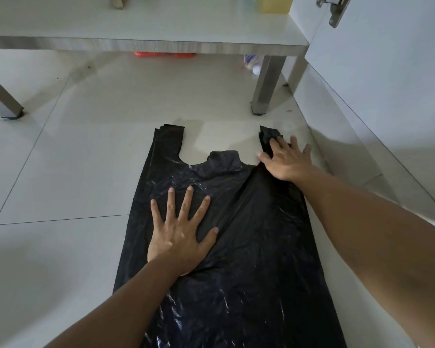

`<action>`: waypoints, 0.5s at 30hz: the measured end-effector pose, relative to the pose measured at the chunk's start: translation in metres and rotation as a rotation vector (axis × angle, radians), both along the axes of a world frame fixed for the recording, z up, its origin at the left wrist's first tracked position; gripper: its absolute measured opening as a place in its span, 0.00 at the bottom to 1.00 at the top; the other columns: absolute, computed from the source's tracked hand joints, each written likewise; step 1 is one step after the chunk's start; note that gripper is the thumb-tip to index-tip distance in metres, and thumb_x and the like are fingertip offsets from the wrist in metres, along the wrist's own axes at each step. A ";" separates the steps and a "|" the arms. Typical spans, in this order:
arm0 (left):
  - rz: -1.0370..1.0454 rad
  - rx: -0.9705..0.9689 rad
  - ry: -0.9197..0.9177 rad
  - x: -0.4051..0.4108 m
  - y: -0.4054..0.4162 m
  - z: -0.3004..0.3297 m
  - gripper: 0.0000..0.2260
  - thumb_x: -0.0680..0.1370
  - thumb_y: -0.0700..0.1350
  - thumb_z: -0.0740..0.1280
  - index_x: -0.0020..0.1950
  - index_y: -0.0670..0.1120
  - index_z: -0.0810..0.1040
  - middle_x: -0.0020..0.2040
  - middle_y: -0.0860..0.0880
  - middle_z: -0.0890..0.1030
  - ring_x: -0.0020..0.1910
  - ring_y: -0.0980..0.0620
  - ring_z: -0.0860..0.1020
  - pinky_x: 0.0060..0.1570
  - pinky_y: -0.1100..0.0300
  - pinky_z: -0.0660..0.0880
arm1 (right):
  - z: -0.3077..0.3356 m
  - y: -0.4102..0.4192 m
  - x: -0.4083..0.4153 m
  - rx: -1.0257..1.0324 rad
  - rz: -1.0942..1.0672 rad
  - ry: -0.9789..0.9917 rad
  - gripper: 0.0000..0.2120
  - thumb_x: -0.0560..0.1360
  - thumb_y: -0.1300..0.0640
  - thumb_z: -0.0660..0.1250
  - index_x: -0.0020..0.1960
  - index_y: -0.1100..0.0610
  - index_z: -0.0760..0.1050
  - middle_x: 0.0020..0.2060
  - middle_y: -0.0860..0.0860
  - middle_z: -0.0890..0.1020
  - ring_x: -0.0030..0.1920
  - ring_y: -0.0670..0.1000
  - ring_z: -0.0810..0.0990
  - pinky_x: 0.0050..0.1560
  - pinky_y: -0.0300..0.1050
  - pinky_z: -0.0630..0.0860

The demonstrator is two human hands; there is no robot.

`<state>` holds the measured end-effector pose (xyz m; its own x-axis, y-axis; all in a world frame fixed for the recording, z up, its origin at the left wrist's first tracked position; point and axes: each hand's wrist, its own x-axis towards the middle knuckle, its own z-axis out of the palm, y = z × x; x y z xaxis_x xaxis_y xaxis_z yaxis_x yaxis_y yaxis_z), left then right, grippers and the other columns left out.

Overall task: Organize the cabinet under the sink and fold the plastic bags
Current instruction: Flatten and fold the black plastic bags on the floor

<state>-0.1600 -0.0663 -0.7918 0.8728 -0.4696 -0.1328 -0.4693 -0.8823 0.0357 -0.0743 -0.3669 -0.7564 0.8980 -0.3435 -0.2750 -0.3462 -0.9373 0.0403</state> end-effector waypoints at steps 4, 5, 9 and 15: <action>0.007 0.001 0.008 0.001 -0.001 0.001 0.33 0.74 0.70 0.36 0.75 0.60 0.30 0.77 0.49 0.31 0.75 0.39 0.31 0.70 0.32 0.37 | 0.010 0.030 -0.010 0.030 -0.088 -0.134 0.30 0.80 0.39 0.47 0.78 0.52 0.53 0.79 0.53 0.52 0.78 0.60 0.45 0.73 0.68 0.47; 0.009 -0.003 0.006 0.001 -0.001 0.001 0.33 0.74 0.70 0.36 0.75 0.60 0.30 0.77 0.49 0.32 0.75 0.39 0.32 0.70 0.33 0.37 | 0.008 0.044 -0.026 0.062 -0.073 -0.215 0.29 0.81 0.41 0.48 0.78 0.53 0.52 0.79 0.54 0.52 0.78 0.60 0.47 0.74 0.67 0.48; 0.021 0.017 -0.009 0.002 0.000 0.000 0.33 0.74 0.70 0.34 0.76 0.58 0.31 0.78 0.50 0.33 0.76 0.40 0.33 0.71 0.33 0.38 | -0.013 0.095 -0.113 0.145 0.015 -0.280 0.32 0.81 0.38 0.46 0.80 0.53 0.48 0.79 0.54 0.49 0.78 0.60 0.46 0.74 0.65 0.46; 0.073 -0.047 -0.017 -0.001 -0.002 0.002 0.33 0.76 0.63 0.33 0.79 0.51 0.40 0.79 0.47 0.39 0.78 0.44 0.38 0.73 0.37 0.38 | -0.030 0.101 -0.174 0.063 -0.005 -0.184 0.39 0.75 0.33 0.34 0.80 0.51 0.47 0.79 0.54 0.49 0.78 0.61 0.46 0.75 0.66 0.45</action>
